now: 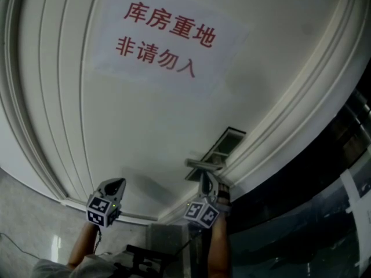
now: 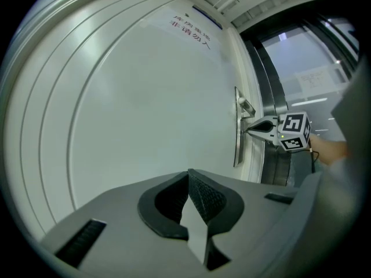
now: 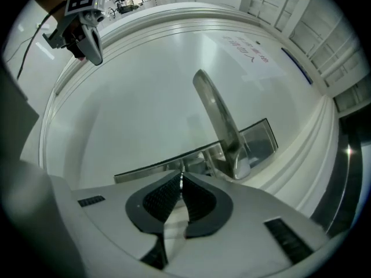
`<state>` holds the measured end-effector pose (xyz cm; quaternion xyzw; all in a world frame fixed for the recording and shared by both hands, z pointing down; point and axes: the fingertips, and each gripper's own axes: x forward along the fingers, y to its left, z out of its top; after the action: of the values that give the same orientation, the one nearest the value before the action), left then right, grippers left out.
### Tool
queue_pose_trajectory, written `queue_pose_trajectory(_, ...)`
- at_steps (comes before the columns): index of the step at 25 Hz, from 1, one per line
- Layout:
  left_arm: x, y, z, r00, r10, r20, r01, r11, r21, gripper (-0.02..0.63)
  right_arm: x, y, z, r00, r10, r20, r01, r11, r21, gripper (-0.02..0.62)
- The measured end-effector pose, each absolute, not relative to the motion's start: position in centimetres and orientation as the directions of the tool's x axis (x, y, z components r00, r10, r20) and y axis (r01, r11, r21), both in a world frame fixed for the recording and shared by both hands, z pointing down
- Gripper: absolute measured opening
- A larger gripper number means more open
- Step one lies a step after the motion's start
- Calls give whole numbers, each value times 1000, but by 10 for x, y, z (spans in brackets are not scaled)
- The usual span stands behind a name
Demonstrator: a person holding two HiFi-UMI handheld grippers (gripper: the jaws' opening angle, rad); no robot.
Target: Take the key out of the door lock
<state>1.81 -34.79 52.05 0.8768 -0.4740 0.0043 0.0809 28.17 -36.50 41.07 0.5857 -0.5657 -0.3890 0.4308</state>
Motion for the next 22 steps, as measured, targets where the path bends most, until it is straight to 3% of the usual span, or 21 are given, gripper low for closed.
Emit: queue_pose_trajectory(22,20,-343,524,540,-839,68,-835,-523,172,6,284,-364,417,97,-995,28,-44,23,999,18)
